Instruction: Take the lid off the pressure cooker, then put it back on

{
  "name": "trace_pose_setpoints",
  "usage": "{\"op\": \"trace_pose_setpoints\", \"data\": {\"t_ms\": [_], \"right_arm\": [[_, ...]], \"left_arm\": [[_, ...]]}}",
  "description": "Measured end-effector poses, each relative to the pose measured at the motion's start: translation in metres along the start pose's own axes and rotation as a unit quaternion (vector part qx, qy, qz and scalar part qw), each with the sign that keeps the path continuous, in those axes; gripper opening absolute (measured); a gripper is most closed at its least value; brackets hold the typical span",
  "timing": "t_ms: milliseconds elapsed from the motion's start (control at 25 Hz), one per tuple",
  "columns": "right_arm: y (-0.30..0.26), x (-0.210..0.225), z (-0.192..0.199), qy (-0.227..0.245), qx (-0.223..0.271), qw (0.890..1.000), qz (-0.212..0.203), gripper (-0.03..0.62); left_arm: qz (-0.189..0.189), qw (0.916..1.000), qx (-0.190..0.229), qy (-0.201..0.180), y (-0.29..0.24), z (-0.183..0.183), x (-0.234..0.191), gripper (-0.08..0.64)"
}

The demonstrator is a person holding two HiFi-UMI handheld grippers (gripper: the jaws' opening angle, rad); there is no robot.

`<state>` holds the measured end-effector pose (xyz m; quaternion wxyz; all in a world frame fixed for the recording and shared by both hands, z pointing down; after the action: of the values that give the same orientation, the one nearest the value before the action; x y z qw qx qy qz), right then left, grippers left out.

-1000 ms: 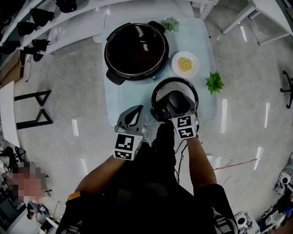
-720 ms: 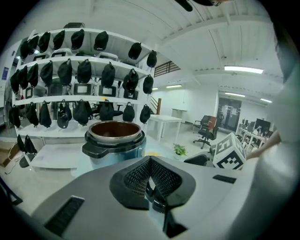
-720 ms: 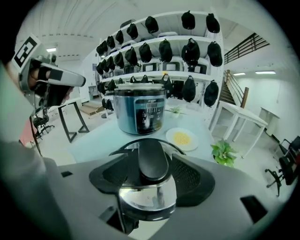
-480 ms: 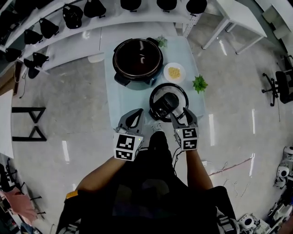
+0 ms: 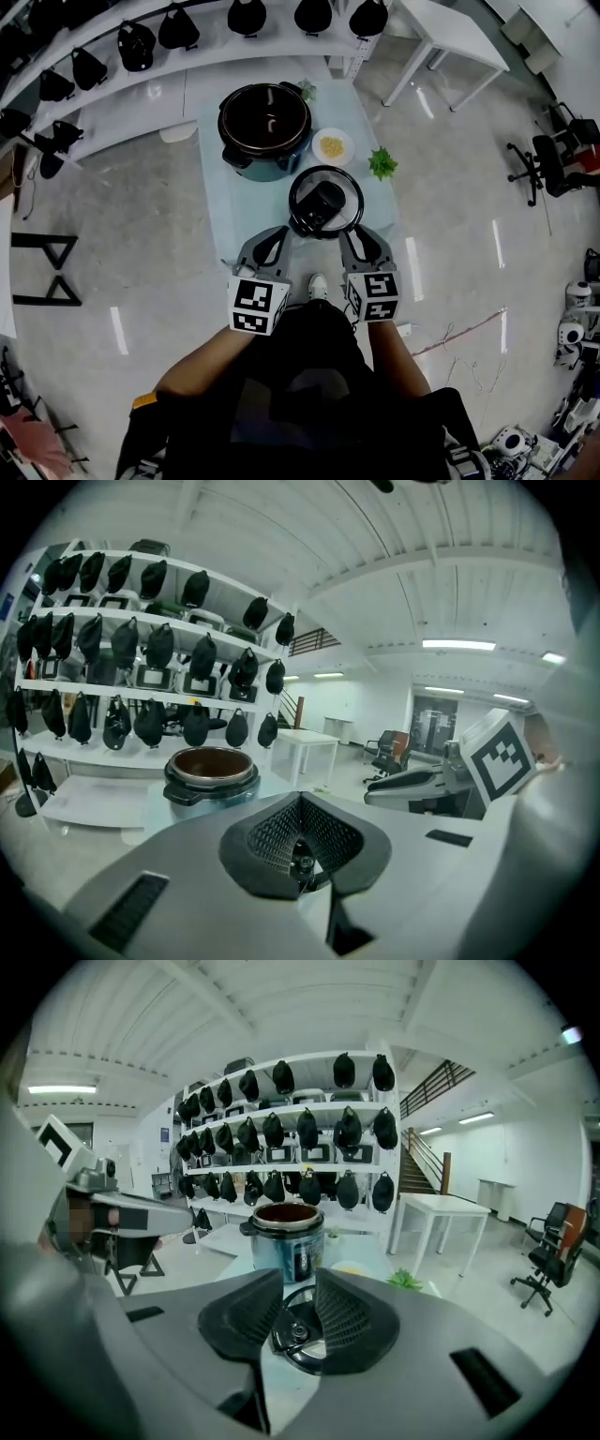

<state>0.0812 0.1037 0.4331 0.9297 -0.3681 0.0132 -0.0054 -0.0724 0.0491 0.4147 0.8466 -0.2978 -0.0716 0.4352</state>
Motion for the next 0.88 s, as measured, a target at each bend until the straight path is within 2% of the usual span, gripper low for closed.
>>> {"op": "trace_pose_setpoints", "data": {"t_ms": [120, 240, 520, 880], "right_arm": [[0.017, -0.006, -0.007, 0.004, 0.014, 1.000, -0.007, 0.067], [0.031, -0.010, -0.013, 0.012, 0.028, 0.999, -0.026, 0.049], [0.073, -0.001, -0.010, 0.038, 0.054, 0.995, -0.073, 0.043], [0.134, 0.023, 0.030, 0.076, 0.065, 0.987, -0.127, 0.043]], "left_arm": [[-0.009, 0.9999, 0.014, -0.003, 0.012, -0.003, 0.011, 0.008], [-0.024, 0.9993, 0.027, -0.007, 0.026, -0.007, 0.023, 0.008], [-0.059, 0.9973, 0.040, 0.018, 0.047, -0.011, 0.071, 0.008], [-0.096, 0.9937, 0.046, 0.034, 0.059, 0.006, 0.162, 0.008]]}}
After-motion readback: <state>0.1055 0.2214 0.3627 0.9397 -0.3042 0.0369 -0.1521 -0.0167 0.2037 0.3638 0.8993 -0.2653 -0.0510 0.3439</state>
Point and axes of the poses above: the fingertips, and each gripper's own axes: y backward along the fingers, x to its right, z out of its underside, the point moved 4 cm from there along y, backward along the fingers, and after that the axes turned 14 degrees about -x, right-handed, at the moved point
